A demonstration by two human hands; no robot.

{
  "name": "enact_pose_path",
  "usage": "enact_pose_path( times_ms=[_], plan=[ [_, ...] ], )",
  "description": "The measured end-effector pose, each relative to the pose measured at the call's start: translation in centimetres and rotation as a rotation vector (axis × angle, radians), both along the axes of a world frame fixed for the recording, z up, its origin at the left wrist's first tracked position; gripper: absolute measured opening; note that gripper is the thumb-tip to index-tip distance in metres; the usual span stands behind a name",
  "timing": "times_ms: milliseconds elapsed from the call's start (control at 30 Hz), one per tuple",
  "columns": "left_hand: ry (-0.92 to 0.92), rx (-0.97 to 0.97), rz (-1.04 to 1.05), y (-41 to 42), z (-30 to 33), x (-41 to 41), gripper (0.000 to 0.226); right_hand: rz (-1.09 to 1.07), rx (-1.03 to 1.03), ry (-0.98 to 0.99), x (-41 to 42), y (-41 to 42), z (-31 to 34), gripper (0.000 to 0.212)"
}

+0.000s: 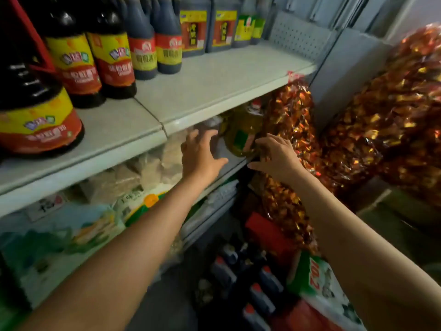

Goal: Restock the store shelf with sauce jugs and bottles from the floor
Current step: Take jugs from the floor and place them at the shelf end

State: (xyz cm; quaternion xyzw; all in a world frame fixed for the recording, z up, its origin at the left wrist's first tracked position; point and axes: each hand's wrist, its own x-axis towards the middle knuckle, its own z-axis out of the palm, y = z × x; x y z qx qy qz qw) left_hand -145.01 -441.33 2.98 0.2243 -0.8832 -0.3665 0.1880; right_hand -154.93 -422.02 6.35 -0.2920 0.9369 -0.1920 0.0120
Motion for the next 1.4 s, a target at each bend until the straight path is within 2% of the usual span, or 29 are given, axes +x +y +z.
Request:
enact_pose_path(
  times_ms=[167,400,533,667,933,1167,1267,1400],
  plan=[
    [-0.159,-0.014,-0.146,4.0,-5.0,3.9,0.076,-0.132,0.036,-0.143,6.0,6.9,-4.3,0.078],
    [-0.287,0.065,-0.246,8.6,-9.5,4.6,0.077,-0.334,0.026,-0.287,8.9,14.9,-10.1,0.073],
    [-0.386,0.125,-0.323,13.0,-13.0,4.9,0.072,-0.469,-0.085,-0.364,10.4,19.2,-14.6,0.064],
    [-0.511,0.166,-0.388,17.0,-18.8,5.3,0.07,-0.628,-0.199,-0.513,13.0,23.2,-21.5,0.046],
    [-0.733,0.321,-0.442,23.2,-36.0,6.3,0.072,-1.008,-0.391,-0.751,18.5,29.7,-41.8,0.038],
    [-0.906,0.526,-0.487,26.9,-54.9,7.6,0.073,-1.162,-0.59,-0.881,21.9,31.7,-61.7,0.046],
    [-0.95,0.538,-0.514,28.6,-62.7,7.4,0.078,-1.177,-0.642,-0.88,23.0,31.8,-68.6,0.041],
    [-0.942,0.513,-0.621,30.5,-71.1,6.6,0.085,-1.133,-0.718,-0.846,24.3,32.4,-75.4,0.048]
  ],
)
